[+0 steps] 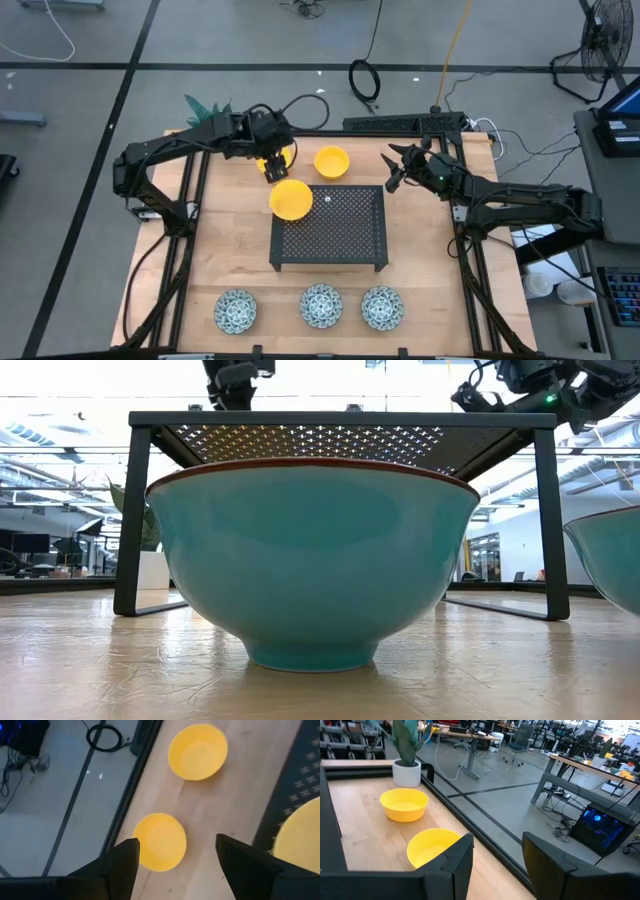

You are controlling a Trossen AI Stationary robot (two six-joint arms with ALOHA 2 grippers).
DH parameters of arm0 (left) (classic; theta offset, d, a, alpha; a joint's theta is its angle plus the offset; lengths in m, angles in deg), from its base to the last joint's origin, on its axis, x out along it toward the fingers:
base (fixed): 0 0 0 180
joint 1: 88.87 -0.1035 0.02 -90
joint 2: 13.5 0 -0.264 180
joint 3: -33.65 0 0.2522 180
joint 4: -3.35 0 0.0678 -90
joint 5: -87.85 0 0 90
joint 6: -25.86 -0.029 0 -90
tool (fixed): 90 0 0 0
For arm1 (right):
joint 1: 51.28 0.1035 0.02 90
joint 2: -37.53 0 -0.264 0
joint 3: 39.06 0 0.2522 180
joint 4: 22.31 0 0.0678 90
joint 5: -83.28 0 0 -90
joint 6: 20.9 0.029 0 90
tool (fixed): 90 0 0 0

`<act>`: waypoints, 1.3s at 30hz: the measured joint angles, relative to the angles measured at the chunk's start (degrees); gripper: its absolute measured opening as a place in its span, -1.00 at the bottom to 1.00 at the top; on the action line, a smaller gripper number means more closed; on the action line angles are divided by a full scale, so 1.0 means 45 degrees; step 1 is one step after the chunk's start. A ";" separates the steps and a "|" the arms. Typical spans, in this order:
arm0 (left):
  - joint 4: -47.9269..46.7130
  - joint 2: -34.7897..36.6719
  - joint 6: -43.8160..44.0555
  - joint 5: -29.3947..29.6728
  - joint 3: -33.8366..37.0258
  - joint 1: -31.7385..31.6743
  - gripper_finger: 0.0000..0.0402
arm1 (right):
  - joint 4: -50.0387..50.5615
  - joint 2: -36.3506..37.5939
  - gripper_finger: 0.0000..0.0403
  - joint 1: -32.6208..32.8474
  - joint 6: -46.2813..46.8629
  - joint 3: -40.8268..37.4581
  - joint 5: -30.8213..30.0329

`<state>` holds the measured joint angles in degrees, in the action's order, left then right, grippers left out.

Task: Pick & Place Mini bowls
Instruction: Stack the left yellow bowl on top of the yellow bowl on the shelf

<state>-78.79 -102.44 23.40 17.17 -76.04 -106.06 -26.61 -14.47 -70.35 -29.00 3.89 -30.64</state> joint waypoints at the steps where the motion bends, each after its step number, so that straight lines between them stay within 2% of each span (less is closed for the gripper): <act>1: 0.0001 0.0027 -0.0022 0.0010 0.0063 -0.0106 0.33 | 0.0117 0.0113 -0.23 0.0000 0.0014 0.0000 0.0008; 7: 0.1296 0.0849 -0.0075 -0.0042 0.1438 -0.1399 0.33 | 0.0985 0.0780 -0.23 0.0000 0.0314 0.0000 0.0009; 12: 0.3155 0.1818 0.0431 -0.1394 0.3762 -0.2788 0.33 | 0.1272 0.0992 -0.23 0.0000 0.0689 0.0000 0.0014; 15: 0.3811 0.2054 0.1066 -0.1677 0.5002 -0.3219 0.33 | 0.1328 0.1000 -0.23 0.0005 0.0828 0.0000 0.0014; 21: 0.5102 0.2037 0.1235 -0.1731 0.7091 -0.3370 0.33 | 0.1399 0.0995 -0.23 0.0005 0.0980 0.0000 0.0014; 25: 0.5276 0.2041 0.0002 -0.1808 0.7881 -0.3366 0.33 | 0.1404 0.0995 -0.23 0.0005 0.0975 0.0000 0.0014; 28: 0.5587 0.2042 -0.0995 -0.2675 0.8373 -0.3366 0.33 | 0.1404 0.0995 -0.23 0.0005 0.0971 0.0000 0.0014; 31: 0.6347 0.2032 -0.1335 -0.3177 0.8860 -0.3363 0.33 | 0.1404 0.0995 -0.23 0.0010 0.0971 0.0000 0.0014; 39: 0.8166 0.2037 -0.2464 -0.3397 1.0311 -0.3366 0.33 | 0.1404 0.0995 -0.23 0.0010 0.0956 0.0000 0.0014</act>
<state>-42.04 -93.27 12.32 1.88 -29.64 -121.21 -20.30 -9.99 -70.31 -24.70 3.89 -30.58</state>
